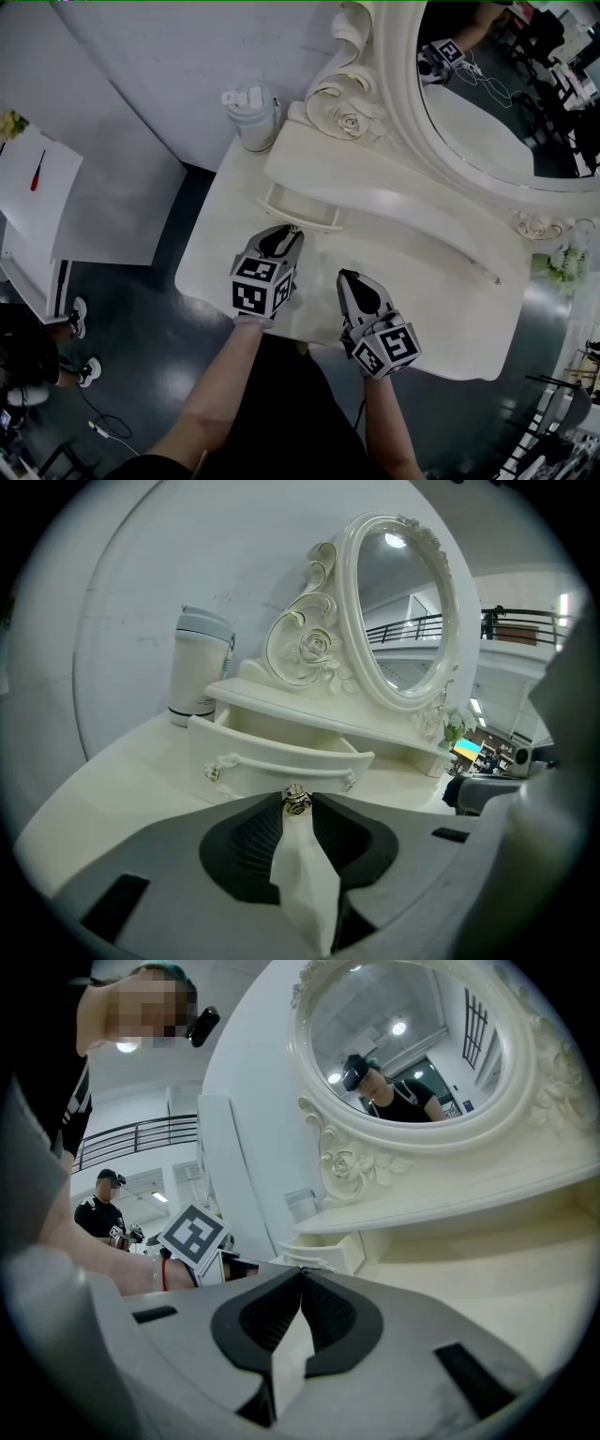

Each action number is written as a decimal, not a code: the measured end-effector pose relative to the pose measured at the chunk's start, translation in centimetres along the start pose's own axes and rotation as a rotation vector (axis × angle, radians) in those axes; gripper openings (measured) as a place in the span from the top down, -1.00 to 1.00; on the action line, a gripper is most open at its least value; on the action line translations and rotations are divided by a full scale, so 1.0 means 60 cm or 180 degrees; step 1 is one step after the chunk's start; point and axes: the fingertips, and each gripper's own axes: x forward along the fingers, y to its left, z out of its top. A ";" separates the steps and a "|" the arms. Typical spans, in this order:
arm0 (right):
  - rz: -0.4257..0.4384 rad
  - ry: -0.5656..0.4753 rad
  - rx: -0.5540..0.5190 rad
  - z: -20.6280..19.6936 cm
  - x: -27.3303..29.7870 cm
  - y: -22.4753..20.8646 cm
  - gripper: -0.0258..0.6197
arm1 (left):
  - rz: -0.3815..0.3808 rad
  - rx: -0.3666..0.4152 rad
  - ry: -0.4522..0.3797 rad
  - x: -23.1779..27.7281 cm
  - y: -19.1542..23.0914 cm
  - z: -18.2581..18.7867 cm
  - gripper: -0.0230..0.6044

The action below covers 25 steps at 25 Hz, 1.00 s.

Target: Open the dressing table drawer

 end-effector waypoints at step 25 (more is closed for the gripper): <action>0.0004 0.0010 -0.0014 -0.011 -0.018 0.015 0.90 | 0.0004 -0.0008 0.0004 -0.022 -0.004 -0.016 0.60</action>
